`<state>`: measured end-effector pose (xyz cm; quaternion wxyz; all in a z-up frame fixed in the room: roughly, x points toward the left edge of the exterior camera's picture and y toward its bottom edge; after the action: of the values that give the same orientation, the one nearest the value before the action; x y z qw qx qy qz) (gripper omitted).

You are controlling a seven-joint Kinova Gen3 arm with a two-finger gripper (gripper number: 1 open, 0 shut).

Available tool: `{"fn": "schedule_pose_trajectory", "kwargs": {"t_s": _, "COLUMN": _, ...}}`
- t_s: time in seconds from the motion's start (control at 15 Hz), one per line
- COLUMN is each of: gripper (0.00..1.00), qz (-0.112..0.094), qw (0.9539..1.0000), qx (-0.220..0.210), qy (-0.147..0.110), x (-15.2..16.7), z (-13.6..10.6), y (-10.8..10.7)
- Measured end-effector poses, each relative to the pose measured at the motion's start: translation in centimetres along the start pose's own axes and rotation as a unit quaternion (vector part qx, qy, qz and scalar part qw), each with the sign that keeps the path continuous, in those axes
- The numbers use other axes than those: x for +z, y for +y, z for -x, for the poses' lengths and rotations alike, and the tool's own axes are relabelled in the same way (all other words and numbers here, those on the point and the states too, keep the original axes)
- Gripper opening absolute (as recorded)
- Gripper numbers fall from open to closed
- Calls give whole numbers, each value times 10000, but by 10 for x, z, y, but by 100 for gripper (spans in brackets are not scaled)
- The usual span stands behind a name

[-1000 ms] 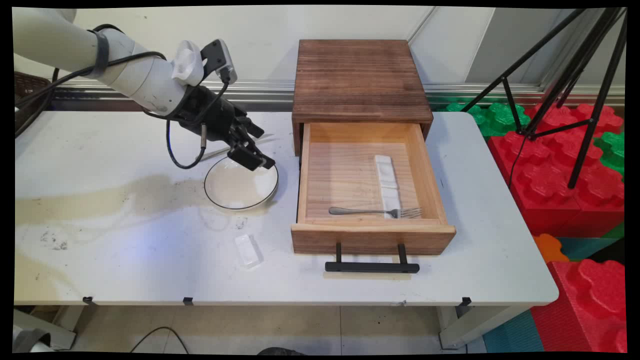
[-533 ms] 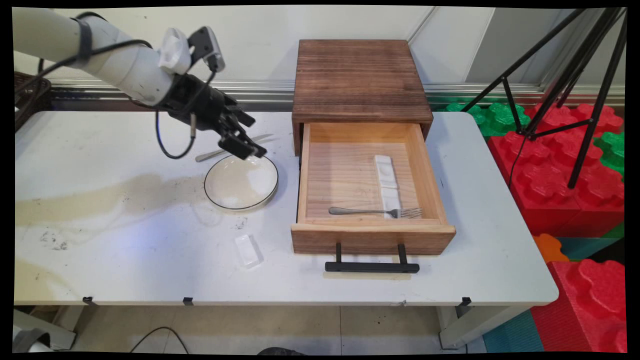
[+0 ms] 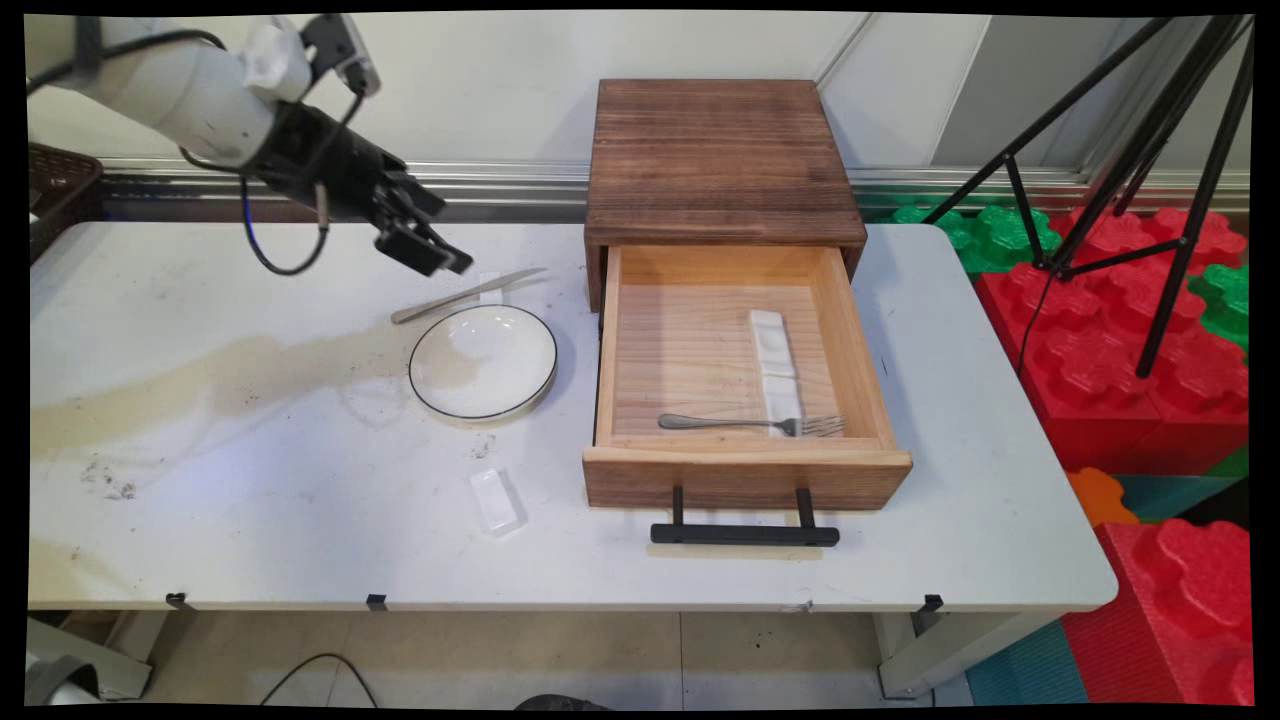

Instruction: Pick up the knife from the left of the white plate

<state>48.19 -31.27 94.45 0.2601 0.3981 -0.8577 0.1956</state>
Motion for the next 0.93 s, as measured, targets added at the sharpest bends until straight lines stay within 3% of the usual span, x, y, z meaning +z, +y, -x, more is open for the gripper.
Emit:
{"fn": "schedule_pose_trajectory", "kwargs": {"t_s": 0.53, "gripper": 100, "qz": -525, "qw": 9978, "qx": -103, "qy": -394, "x": 2, "z": 5, "y": -74}}
{"fn": "schedule_pose_trajectory", "kwargs": {"t_s": 0.93, "gripper": 100, "qz": -389, "qw": 9952, "qx": 103, "qy": -896, "x": 30, "z": 6, "y": -116}}
